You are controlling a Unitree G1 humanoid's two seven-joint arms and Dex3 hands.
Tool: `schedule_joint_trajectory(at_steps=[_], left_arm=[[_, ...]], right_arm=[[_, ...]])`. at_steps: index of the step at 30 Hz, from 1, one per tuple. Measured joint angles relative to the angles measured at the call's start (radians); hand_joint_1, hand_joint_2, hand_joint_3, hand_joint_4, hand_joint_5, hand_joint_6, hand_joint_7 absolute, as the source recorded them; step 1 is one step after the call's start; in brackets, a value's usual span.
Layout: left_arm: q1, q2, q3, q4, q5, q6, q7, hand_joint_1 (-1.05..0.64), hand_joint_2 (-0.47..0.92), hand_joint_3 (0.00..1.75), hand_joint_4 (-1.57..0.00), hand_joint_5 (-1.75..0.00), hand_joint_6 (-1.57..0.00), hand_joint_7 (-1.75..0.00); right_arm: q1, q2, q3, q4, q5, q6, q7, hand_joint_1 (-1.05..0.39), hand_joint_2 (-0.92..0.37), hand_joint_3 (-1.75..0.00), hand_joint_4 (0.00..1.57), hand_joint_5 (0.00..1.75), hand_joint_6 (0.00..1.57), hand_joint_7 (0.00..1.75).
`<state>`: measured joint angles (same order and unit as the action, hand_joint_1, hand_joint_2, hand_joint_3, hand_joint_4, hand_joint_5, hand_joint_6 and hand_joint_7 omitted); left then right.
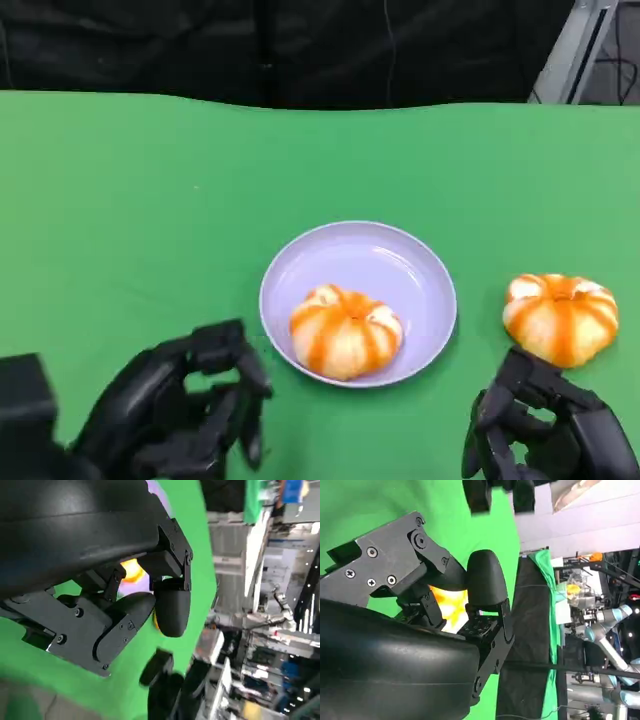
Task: Grasp the bread from the table and place it into the plate.
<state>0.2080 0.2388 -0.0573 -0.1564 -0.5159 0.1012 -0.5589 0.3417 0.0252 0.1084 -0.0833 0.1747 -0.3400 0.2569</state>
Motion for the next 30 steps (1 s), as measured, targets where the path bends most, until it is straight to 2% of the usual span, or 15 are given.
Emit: schedule_joint_trajectory(at_steps=[4, 8, 19, 30], left_arm=[[0.076, 0.035, 0.060, -0.004, -0.080, 0.044, -0.095, -0.13, 0.56, 1.19, -0.91, -1.75, -0.79, -1.74], [0.106, 0.038, 0.084, -0.004, -0.110, 0.064, -0.146, -0.15, 0.56, 1.18, -0.91, -1.75, -0.80, -1.75], [0.096, 0.030, 0.139, 0.038, -0.115, 0.066, -0.193, -0.19, 0.57, 1.18, -0.91, -1.75, -0.78, -1.75], [0.094, 0.020, 0.174, 0.043, -0.114, 0.068, -0.194, -0.14, 0.59, 1.17, -0.91, -1.75, -0.78, -1.75]], right_arm=[[-0.001, 0.000, -0.003, 0.002, 0.000, -0.001, 0.004, -0.15, -0.55, -1.22, 0.83, 1.75, 0.69, 1.65], [-0.001, 0.000, -0.005, 0.002, -0.001, -0.001, 0.004, -0.15, -0.55, -1.22, 0.83, 1.75, 0.68, 1.66], [0.005, 0.000, -0.009, 0.006, -0.001, -0.006, 0.014, -0.14, -0.56, -1.22, 0.84, 1.75, 0.68, 1.67], [0.026, 0.000, -0.008, -0.018, -0.001, -0.006, 0.015, -0.14, -0.57, -1.20, 0.84, 1.75, 0.69, 1.67]])
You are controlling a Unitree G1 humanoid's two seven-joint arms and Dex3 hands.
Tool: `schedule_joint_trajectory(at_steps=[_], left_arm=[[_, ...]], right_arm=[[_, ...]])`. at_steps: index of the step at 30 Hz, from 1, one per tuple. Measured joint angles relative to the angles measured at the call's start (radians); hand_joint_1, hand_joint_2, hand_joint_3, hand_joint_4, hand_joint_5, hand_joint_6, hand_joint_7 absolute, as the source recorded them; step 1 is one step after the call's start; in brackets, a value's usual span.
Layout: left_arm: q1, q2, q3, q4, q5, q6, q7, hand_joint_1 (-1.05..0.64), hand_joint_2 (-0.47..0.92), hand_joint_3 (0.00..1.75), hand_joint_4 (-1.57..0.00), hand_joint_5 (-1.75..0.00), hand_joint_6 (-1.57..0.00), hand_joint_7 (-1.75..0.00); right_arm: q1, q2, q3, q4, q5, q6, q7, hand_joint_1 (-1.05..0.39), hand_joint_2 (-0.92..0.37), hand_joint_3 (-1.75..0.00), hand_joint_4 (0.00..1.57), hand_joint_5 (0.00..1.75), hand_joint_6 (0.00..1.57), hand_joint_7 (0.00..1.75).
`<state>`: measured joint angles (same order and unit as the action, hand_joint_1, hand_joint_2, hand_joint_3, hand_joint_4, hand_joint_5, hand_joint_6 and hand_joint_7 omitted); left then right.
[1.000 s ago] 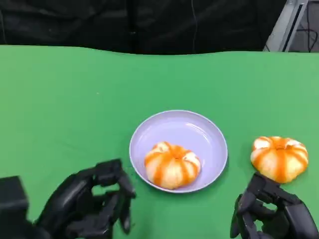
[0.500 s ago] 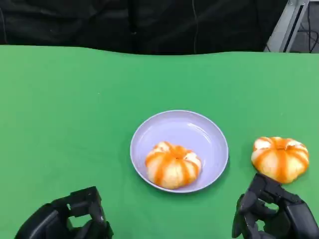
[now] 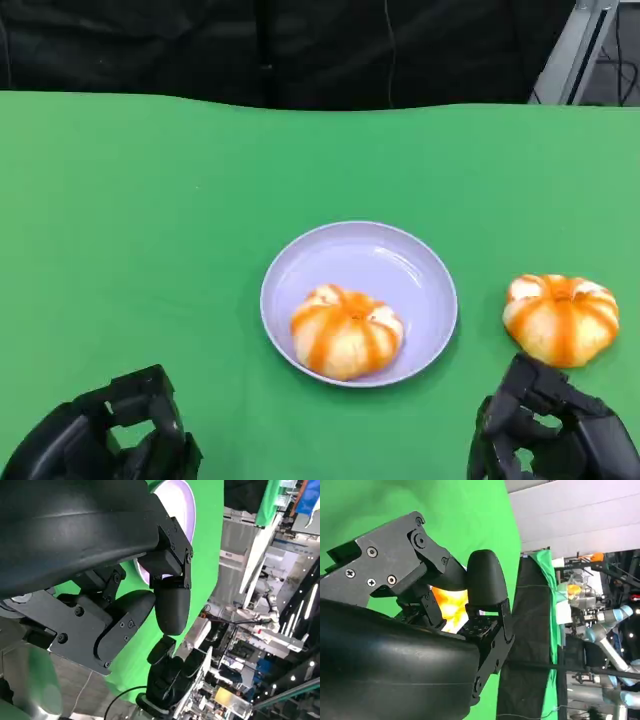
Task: Grasp the bread from the table and place it into the plate.
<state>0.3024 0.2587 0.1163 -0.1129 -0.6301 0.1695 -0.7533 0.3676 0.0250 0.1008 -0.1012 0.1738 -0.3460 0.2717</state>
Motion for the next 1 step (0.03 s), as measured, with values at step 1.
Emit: schedule_joint_trajectory(at_steps=[1], left_arm=[[0.000, -0.001, 0.000, 0.000, 0.000, 0.000, 0.000, -0.14, 0.59, 1.17, -0.91, -1.75, -0.78, -1.75]], right_arm=[[0.000, 0.000, 0.000, 0.000, 0.000, 0.000, 0.000, -0.13, -0.57, -1.20, 0.84, 1.75, 0.69, 1.67]])
